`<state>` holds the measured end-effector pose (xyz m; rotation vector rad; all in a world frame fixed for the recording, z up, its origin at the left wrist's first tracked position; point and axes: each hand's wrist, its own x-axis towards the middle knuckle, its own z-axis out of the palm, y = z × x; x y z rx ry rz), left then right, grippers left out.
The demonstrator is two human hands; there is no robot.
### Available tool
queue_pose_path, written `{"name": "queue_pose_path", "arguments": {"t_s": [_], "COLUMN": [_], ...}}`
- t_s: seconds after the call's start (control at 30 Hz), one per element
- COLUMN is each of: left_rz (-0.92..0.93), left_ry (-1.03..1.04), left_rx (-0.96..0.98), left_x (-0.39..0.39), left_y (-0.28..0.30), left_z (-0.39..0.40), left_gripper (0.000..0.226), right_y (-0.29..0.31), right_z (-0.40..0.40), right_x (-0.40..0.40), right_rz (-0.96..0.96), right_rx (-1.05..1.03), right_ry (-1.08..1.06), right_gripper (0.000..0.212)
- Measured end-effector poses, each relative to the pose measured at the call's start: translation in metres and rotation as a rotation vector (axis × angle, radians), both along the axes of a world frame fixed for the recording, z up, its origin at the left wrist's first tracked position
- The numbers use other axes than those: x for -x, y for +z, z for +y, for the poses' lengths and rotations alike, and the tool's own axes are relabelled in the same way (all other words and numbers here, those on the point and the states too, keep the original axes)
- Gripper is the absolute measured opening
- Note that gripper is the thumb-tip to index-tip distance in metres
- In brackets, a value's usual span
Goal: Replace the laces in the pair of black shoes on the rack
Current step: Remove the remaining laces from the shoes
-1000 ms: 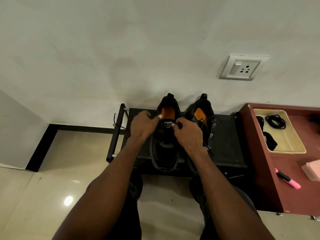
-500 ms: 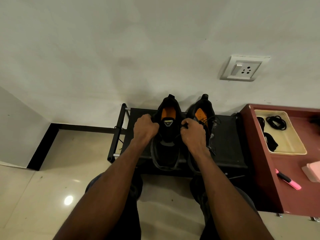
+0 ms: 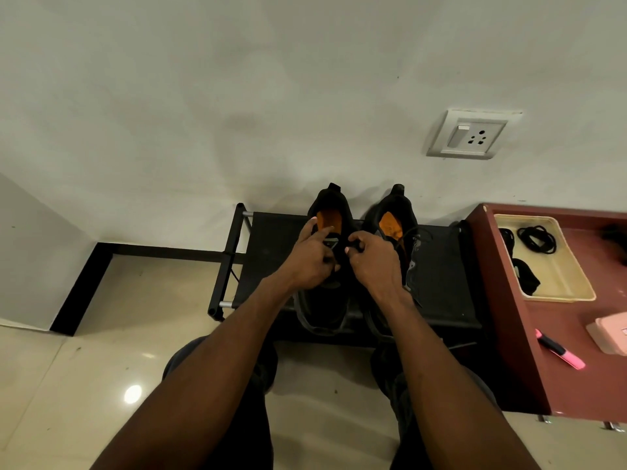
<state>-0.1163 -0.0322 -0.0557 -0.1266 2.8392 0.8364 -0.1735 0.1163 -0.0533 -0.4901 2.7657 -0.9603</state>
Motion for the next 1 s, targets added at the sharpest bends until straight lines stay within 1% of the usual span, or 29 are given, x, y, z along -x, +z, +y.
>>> {"name": "queue_pose_path", "arguments": {"t_s": [0.07, 0.13, 0.2, 0.27, 0.33, 0.4, 0.43, 0.47, 0.5, 0.53, 0.57, 0.6, 0.63, 0.67, 0.73, 0.8, 0.83, 0.93, 1.0], "left_rz": [0.035, 0.084, 0.115, 0.071, -0.036, -0.122, -0.116, -0.065, 0.028, 0.145, 0.252, 0.324, 0.347, 0.317, 0.155, 0.012, -0.018, 0.019, 0.065], "left_ry": [0.169, 0.441, 0.739, 0.979, 1.086, 1.089, 1.062, 1.015, 0.946, 0.851, 0.727, 0.580, 0.428, 0.289, 0.087, -0.012, -0.031, -0.021, 0.047], "left_rx": [-0.302, -0.637, -0.932, -1.127, -1.181, -1.104, -1.000, -0.835, -0.638, -0.448, -0.302, -0.196, -0.108, -0.034, 0.109, 0.181, 0.189, 0.187, 0.107], "left_x": [-0.003, -0.005, -0.006, -0.008, -0.009, -0.009, -0.008, -0.006, -0.005, -0.006, -0.005, -0.003, -0.002, -0.001, -0.002, -0.002, -0.002, 0.000, -0.001], "left_y": [0.010, 0.022, 0.029, 0.029, 0.023, 0.017, 0.015, 0.013, 0.012, 0.013, 0.014, 0.014, 0.013, 0.012, 0.009, 0.005, 0.005, 0.006, 0.007], "left_z": [-0.002, -0.003, -0.004, -0.008, -0.013, -0.012, -0.010, -0.008, -0.006, -0.004, -0.003, -0.002, -0.001, 0.003, 0.011, 0.015, 0.016, 0.014, 0.010], "left_gripper": [0.013, 0.008, 0.014, 0.013, 0.012, 0.014, 0.015, 0.013, 0.009, 0.011, 0.021, 0.027, 0.029, 0.029, 0.032, 0.032, 0.032, 0.031, 0.025], "right_y": [0.002, 0.002, 0.005, 0.005, 0.005, 0.003, 0.002, 0.003, 0.004, 0.004, 0.005, 0.004, 0.003, 0.003, 0.001, 0.001, 0.001, 0.002, 0.001], "right_z": [0.000, 0.001, 0.003, 0.006, 0.007, 0.005, 0.004, 0.003, 0.003, 0.004, 0.004, 0.005, 0.005, 0.004, 0.004, 0.004, 0.004, 0.004, 0.005], "right_x": [0.000, 0.001, 0.003, 0.008, 0.008, 0.004, 0.003, 0.002, 0.002, 0.002, 0.003, 0.004, 0.005, 0.006, 0.007, 0.007, 0.007, 0.007, 0.007], "right_rz": [0.013, 0.034, 0.047, 0.035, 0.012, 0.017, 0.023, 0.023, 0.019, 0.012, 0.009, 0.010, 0.015, 0.019, 0.013, 0.003, 0.000, -0.008, -0.013], "right_rx": [-0.036, -0.053, -0.034, 0.014, 0.031, 0.022, 0.025, 0.029, 0.033, 0.039, 0.046, 0.053, 0.056, 0.057, 0.060, 0.069, 0.070, 0.065, 0.061], "right_ry": [-0.006, -0.027, -0.065, -0.091, -0.066, -0.019, -0.004, 0.004, 0.009, 0.008, 0.006, 0.007, 0.012, 0.016, 0.012, 0.004, 0.002, 0.001, -0.003], "right_gripper": [0.030, 0.033, 0.035, 0.033, 0.031, 0.030, 0.030, 0.030, 0.030, 0.029, 0.029, 0.028, 0.027, 0.027, 0.025, 0.025, 0.025, 0.025, 0.025]}}
